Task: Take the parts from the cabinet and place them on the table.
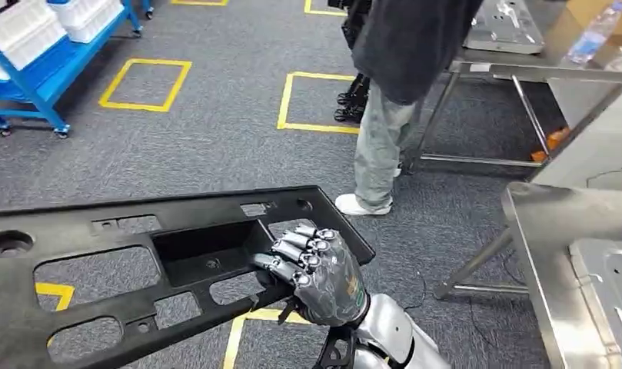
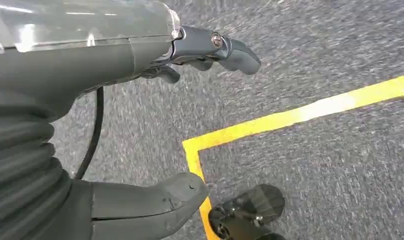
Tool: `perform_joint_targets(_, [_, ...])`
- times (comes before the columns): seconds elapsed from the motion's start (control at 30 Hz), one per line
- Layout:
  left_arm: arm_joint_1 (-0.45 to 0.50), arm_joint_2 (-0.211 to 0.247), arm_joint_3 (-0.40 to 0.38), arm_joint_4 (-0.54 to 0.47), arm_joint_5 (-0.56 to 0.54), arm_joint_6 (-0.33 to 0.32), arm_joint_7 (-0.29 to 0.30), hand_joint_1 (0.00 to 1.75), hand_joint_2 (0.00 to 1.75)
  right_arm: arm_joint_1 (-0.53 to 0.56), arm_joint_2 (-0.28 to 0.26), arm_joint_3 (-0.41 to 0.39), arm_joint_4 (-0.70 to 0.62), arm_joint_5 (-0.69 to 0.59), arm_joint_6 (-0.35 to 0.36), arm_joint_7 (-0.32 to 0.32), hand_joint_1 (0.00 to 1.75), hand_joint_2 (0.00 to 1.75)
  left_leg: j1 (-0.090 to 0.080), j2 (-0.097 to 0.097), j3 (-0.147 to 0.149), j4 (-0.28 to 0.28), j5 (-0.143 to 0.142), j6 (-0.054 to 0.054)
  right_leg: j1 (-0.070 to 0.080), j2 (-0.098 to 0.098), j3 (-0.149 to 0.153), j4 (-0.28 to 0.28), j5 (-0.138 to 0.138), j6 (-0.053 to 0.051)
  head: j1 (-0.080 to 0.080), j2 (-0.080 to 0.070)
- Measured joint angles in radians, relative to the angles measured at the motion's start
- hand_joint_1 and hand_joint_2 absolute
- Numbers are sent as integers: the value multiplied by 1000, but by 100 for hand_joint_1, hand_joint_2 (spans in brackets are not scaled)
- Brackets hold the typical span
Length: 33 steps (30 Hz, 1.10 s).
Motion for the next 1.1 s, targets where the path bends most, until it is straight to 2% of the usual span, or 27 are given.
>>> perform_joint_targets(0.03, [-1, 0, -2, 0, 0, -1, -1, 0, 175, 0, 0, -1, -1, 0, 0, 0, 175, 175, 1, 10, 3, -2, -1, -5, 2, 10, -1, -2, 1, -6, 0, 0])
perform_joint_targets(0.07, [-3, 0, -4, 0, 0, -2, -2, 0, 175, 1, 0, -3, -4, 0, 0, 1, 175, 175, 3, 10, 5, 0, -6, -14, -7, 22, 5, -13, 8, -16, 0, 0])
perform_joint_targets(0.1, [-4, 2, -5, 0, 0, -3, -4, 0, 175, 0, 0, -5, -5, 2, 0, 1, 175, 175, 9, -37, -3, 21, -27, -19, -10, 31, 7, -17, 11, -20, 0, 0])
perform_joint_targets(0.13, [-4, 0, -5, 0, 0, -3, -7, 0, 175, -3, 0, -6, -6, 2, 0, 1, 175, 175, 9, -74, -27, 76, -65, -20, -12, 38, 6, -17, 13, -26, 0, 0])
perform_joint_targets(0.17, [-1, -1, -5, 0, 0, -4, -8, 0, 175, -4, 1, -6, -6, 2, 0, 2, 175, 175, 10, -93, -66, 163, -109, -23, -12, 49, 6, -17, 12, -29, 0, 0])
perform_joint_targets(0.2, [3, 0, -5, 0, 0, -4, -9, 0, 175, -3, 1, -6, -6, 2, 0, 2, 175, 175, 10, -101, -106, 249, -145, -25, -10, 62, 6, -17, 12, -30, 0, 0])
perform_joint_targets(0.23, [7, 0, -5, 0, 1, -4, -9, 0, 175, -2, 1, -6, -6, 3, 0, 2, 175, 175, 10, -103, -139, 315, -161, -26, -10, 77, 5, -15, 12, -30, 0, 0])
perform_joint_targets(0.27, [8, 1, -5, 0, 1, -4, -9, 0, 175, -1, 1, -6, -6, 3, 0, 2, 175, 175, 10, -103, -149, 327, -146, -26, -10, 92, 5, -12, 12, -30, 0, 0])
perform_joint_targets(0.3, [7, 1, -5, 0, 2, -4, -9, 0, 175, -1, 1, -6, -6, 3, -1, 2, 175, 175, 10, -104, -134, 289, -112, -25, -10, 106, 5, -8, 11, -29, 0, 0])
perform_joint_targets(0.33, [6, 1, -5, 0, 4, -4, -9, 0, 175, -1, 1, -6, -7, 3, -1, 2, 175, 175, 12, -107, -103, 216, -65, -24, -12, 120, 5, -4, 9, -27, 0, 0])
perform_joint_targets(0.37, [4, 1, -5, 0, 6, -3, -9, 0, 175, -1, 1, -6, -8, 3, -1, 2, 175, 175, 15, -122, -61, 120, -13, -23, -13, 134, 6, 1, 5, -22, 0, 0])
perform_joint_targets(0.4, [4, 1, -5, 0, 7, -3, -6, 0, 175, -1, 1, -6, -8, 3, -1, 2, 175, 175, 21, -166, -33, 47, 9, -23, -15, 145, 2, 8, 2, -18, 0, 0])
perform_joint_targets(0.43, [5, 0, -5, 0, 10, -4, 4, 0, 175, -3, 1, -6, -8, 3, -1, 2, 175, 175, 21, -194, -22, 28, -4, -21, -9, 158, -5, 18, 0, -12, 0, 0])
perform_joint_targets(0.53, [4, 0, -5, 0, 29, -15, 26, 0, 175, 0, 1, -7, -10, 3, -1, 3, 175, 175, 14, -167, -20, 30, -6, -10, -17, 189, -16, 9, 12, 6, 0, 0])
perform_joint_targets(0.57, [3, -1, -5, 0, 29, -15, 27, 0, 175, -1, 1, -7, -11, 3, -1, 4, 175, 175, 23, -155, -18, 19, 1, 1, -12, 193, -20, 11, 11, 13, 0, 0])
perform_joint_targets(0.6, [0, 0, -5, 0, 29, -15, 26, 0, 175, 0, 0, -8, -11, 4, -2, 5, 175, 175, 22, -142, -16, 14, 5, 9, -8, 134, -22, 27, -2, 13, 0, 0])
perform_joint_targets(0.63, [0, 0, -5, 0, 30, -13, 20, 0, 175, -1, 0, -8, -12, 6, -2, 6, 175, 175, 20, -130, -15, 10, 6, 20, -5, 85, -43, 69, -33, 14, 2, 0])
perform_joint_targets(0.67, [3, 0, -5, 0, 31, -13, 16, 0, 175, -1, 0, -8, -13, 6, -2, 6, 175, 175, 16, -116, -16, 10, 5, 22, -7, 65, -79, 145, -76, 17, 1, 0])
perform_joint_targets(0.7, [6, 0, -4, 0, 31, -13, 11, 0, 175, 1, 0, -8, -13, 8, -2, 8, 175, 175, 14, -101, -17, 10, 4, 24, -10, 60, -120, 229, -115, 18, 1, 0])
perform_joint_targets(0.73, [8, 0, -4, 0, 31, -13, 7, 0, 175, 4, -1, -9, -13, 11, -2, 12, 175, 175, 13, -86, -17, 11, 3, 25, -12, 60, -153, 298, -138, 20, 1, 0])
perform_joint_targets(0.77, [8, 0, -4, 0, 31, -13, 5, 0, 175, 7, -2, -10, -13, 14, -2, 14, 175, 175, 12, -72, -17, 11, 2, 25, -14, 59, -166, 324, -136, 21, 1, 0])
perform_joint_targets(0.8, [8, 0, -4, 0, 31, -13, 3, 0, 175, 8, -2, -11, -13, 15, -2, 14, 175, 175, 12, -60, -16, 11, 1, 25, -14, 57, -154, 300, -113, 21, 1, 0])
perform_joint_targets(0.87, [7, -1, -4, 0, 31, -13, 0, 0, 175, 9, -3, -11, -13, 16, -2, 15, 175, 175, 11, -39, -8, 11, -5, 20, -12, 42, -70, 146, -31, 15, 1, 0])
perform_joint_targets(0.9, [6, -1, -4, 0, 31, -13, 0, 0, 175, 9, -3, -13, -13, 16, -3, 15, 175, 175, 11, -29, -2, 10, -9, 17, -7, 7, -13, 45, 9, 6, 1, 0])
perform_joint_targets(0.93, [6, -2, -4, 0, 31, -14, 0, 0, 175, 8, -3, -13, -14, 17, -3, 15, 175, 175, 5, -21, 0, 13, -13, 11, 7, -37, 4, 10, -6, 1, 1, 0])
perform_joint_targets(1.07, [1, -3, -4, 0, 32, -15, -3, 0, 175, 9, -3, -15, -16, 17, -3, 16, 175, 175, 1, 23, 12, 8, -20, -7, 9, 9, -2, -2, 0, -16, 1, 0])
perform_joint_targets(1.1, [0, -2, -4, 0, 34, -17, -4, 0, 175, 11, -3, -15, -19, 19, -3, 17, 175, 175, 7, -8, 9, 16, -32, -13, -2, 17, 7, -11, 6, -23, 1, 0])
